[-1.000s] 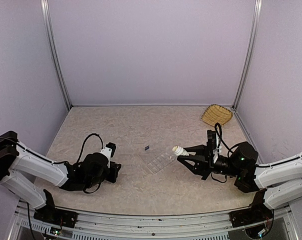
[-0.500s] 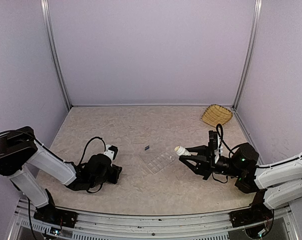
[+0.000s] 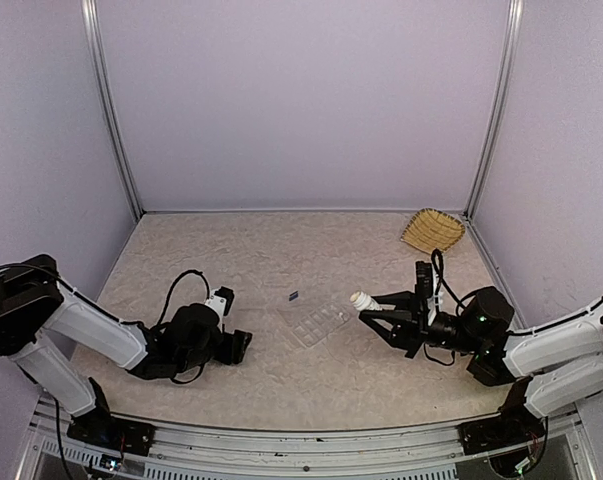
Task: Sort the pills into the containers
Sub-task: Place the lid of the pill bottle at the center of the board, then pour the pill into the compartment of the pill container.
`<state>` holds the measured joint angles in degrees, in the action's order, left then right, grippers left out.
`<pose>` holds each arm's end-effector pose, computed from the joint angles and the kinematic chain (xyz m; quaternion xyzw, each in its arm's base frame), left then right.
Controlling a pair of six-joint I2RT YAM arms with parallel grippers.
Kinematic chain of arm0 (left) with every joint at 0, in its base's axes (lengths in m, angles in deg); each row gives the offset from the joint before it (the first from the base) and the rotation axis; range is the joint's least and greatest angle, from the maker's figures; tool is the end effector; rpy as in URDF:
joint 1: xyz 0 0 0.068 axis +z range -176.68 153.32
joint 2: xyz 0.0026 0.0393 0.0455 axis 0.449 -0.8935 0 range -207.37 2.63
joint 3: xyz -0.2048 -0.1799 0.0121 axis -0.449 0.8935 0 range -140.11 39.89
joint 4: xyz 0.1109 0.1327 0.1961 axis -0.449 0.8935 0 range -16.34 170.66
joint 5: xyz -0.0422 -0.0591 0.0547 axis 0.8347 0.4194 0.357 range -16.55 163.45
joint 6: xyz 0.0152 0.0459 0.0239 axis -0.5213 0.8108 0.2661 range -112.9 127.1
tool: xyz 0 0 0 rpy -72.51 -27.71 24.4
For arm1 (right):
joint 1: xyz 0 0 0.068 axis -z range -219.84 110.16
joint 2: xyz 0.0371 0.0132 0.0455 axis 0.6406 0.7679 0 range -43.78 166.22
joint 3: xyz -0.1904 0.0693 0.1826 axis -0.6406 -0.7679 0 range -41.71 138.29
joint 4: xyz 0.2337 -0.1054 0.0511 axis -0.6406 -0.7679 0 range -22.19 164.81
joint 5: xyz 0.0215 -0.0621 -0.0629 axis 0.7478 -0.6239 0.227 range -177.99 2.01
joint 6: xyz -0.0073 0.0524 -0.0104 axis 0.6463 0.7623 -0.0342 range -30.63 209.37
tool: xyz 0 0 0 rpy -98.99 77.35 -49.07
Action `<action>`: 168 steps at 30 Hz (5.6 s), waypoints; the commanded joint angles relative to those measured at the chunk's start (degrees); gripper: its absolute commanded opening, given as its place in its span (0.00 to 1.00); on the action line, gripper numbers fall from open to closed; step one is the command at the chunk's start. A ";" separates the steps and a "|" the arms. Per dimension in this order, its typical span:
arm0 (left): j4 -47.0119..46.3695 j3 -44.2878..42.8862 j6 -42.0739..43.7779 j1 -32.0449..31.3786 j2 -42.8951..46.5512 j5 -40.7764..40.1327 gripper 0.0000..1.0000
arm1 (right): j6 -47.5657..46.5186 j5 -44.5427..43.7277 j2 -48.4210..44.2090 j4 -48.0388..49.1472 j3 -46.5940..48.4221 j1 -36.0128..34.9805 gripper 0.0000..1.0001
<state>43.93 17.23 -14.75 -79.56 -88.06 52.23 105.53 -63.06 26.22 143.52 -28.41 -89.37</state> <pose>0.1640 -0.1952 0.1063 0.1592 0.8738 -0.1284 0.4412 0.1303 0.1758 0.2119 -0.3371 0.5404 0.5257 0.5639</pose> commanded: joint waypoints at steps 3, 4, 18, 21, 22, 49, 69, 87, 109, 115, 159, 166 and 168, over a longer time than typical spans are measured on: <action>2.58 0.12 -0.62 0.30 10.70 0.86 0.83 | 1.21 1.94 3.28 5.46 -1.29 1.69 0.15; 3.09 0.27 -0.39 0.32 12.77 0.87 0.86 | 1.36 2.07 3.95 6.10 -1.34 1.88 0.14; 5.94 0.22 4.58 0.32 24.11 3.00 0.99 | 5.32 4.95 20.81 19.65 1.45 3.46 0.14; 5.03 -0.21 6.73 0.32 23.46 4.32 0.99 | 6.32 5.18 24.35 21.60 2.40 3.65 0.14; 4.96 -0.44 7.45 0.32 23.05 4.68 0.99 | 6.38 5.13 25.42 22.04 2.77 3.66 0.14; -19.36 5.56 13.23 4.59 13.20 18.02 0.99 | 6.37 3.81 39.21 19.02 8.20 7.00 0.13; -21.10 6.22 11.65 6.52 12.13 19.14 0.99 | 4.65 2.21 40.59 10.91 10.06 7.01 0.13; -21.33 6.40 11.12 7.18 12.30 19.73 0.99 | 5.24 1.97 42.12 7.23 11.36 7.00 0.13; -21.16 6.48 10.94 7.27 12.59 20.10 0.99 | 4.50 0.48 42.60 -0.26 13.63 5.46 0.12; -21.23 6.42 10.95 7.27 12.59 20.18 0.99 | 4.21 0.82 43.09 -1.10 14.28 5.27 0.13; -20.95 6.39 11.04 7.27 12.83 20.44 0.99 | 2.87 -0.73 42.14 -10.73 17.34 3.75 0.12; -20.94 6.39 10.95 7.27 12.87 20.50 0.99 | 2.02 -2.66 40.21 -15.97 17.89 3.23 0.11; -20.93 6.39 10.91 7.27 12.74 20.53 0.99 | 1.77 -3.12 39.69 -17.11 18.00 3.22 0.11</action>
<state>24.36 23.16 -3.38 -72.72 -75.54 71.97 108.30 -64.09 67.51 131.84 -11.16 -85.51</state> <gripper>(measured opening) 0.988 0.267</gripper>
